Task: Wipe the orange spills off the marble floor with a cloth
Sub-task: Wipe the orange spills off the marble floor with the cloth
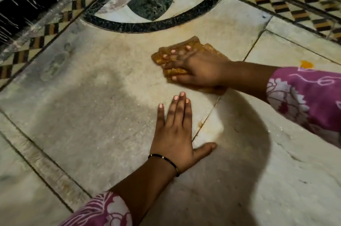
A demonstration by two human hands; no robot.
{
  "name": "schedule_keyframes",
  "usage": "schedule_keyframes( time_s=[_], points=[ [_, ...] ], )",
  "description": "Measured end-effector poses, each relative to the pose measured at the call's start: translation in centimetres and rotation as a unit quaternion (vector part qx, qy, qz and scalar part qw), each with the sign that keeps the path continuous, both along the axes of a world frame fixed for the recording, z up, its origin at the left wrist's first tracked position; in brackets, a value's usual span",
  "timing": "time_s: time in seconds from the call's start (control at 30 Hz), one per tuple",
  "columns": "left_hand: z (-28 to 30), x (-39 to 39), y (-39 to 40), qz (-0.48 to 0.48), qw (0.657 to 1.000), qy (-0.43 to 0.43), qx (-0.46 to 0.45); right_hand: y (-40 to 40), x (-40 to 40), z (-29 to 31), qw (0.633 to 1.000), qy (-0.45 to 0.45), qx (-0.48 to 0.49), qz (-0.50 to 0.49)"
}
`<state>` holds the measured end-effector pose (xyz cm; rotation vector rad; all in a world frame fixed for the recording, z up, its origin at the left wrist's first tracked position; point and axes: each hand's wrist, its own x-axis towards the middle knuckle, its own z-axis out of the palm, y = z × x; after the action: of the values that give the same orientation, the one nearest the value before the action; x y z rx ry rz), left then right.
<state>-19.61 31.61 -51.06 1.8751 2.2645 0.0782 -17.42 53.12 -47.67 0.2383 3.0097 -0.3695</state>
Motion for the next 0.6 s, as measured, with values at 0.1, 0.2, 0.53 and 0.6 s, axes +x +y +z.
schedule_keyframes(
  time_s=[0.1,0.2,0.53,0.6],
  points=[
    [0.1,0.0,0.0,0.003,1.000,-0.009,0.001,2.8,-1.0,0.1,0.993,-0.029,0.060,-0.095],
    [0.2,0.0,0.0,0.007,1.000,-0.017,-0.001,6.1,-0.5,0.5,0.972,-0.053,0.070,-0.217],
    [0.1,0.0,-0.1,-0.005,1.000,-0.001,-0.011,-3.1,4.8,1.1,0.981,-0.070,0.048,-0.172],
    [0.2,0.0,0.0,-0.004,1.000,0.003,-0.016,-0.4,2.1,1.3,0.981,-0.058,0.037,-0.183]
  ],
)
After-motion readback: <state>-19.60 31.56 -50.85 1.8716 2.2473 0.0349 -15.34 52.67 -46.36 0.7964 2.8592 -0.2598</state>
